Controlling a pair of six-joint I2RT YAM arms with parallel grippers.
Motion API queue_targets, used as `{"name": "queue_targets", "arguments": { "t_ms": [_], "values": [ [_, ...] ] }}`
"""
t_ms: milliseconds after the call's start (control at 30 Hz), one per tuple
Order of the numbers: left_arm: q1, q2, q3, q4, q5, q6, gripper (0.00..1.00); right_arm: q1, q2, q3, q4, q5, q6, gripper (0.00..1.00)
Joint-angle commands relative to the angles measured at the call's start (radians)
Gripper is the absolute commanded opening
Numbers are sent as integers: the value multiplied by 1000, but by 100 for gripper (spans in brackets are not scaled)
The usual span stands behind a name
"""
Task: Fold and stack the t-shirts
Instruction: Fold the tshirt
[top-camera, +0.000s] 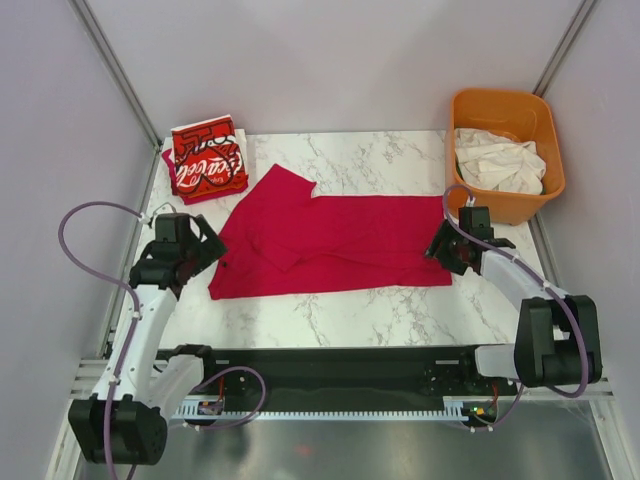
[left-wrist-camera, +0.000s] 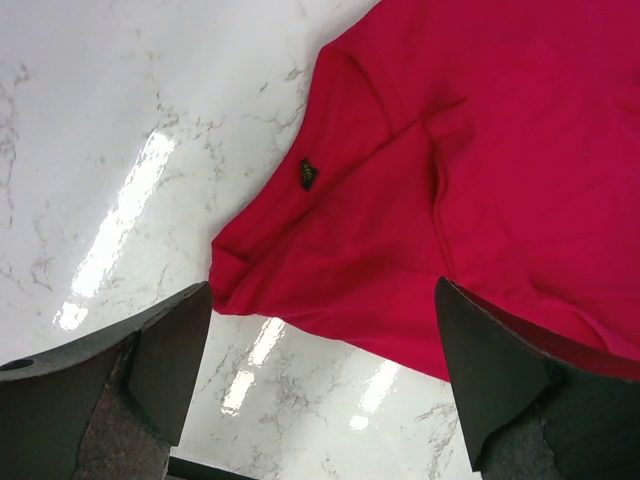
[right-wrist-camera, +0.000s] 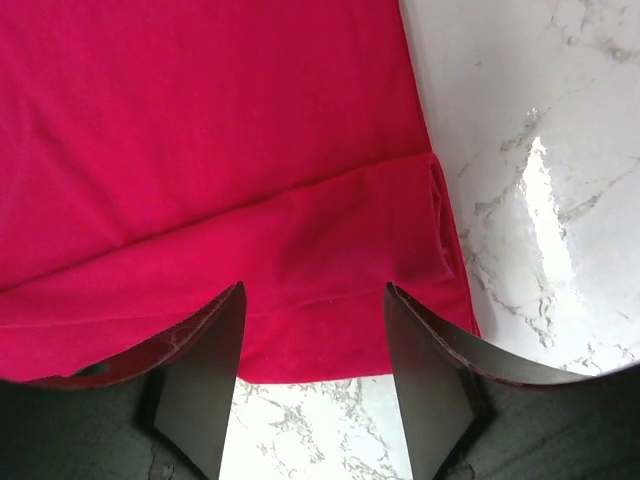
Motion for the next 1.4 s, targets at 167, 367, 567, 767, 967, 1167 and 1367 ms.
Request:
{"name": "queue_targets", "arguments": {
  "t_ms": [167,367,567,767,967,1167,1367],
  "values": [
    [2,-110,38,-40,63,161,100,12,-1,-1,35,10,10,64],
    [2,-100,30,-37,55,161,100,16,23,-29,38,36,18,64],
    [2,-84,30,-32,54,166,100,21,45,-40,61,30,33,63],
    [2,-81,27,-29,54,168,100,27,45,-32,73,48,30,52],
    [2,-86,26,-26,54,168,100,27,92,-17,92,65,30,43],
    [2,-75,23,-24,60,166,99,27,106,2,96,73,30,16],
    [1,-74,21,-24,60,164,99,27,92,23,92,59,38,2]
  ]
}}
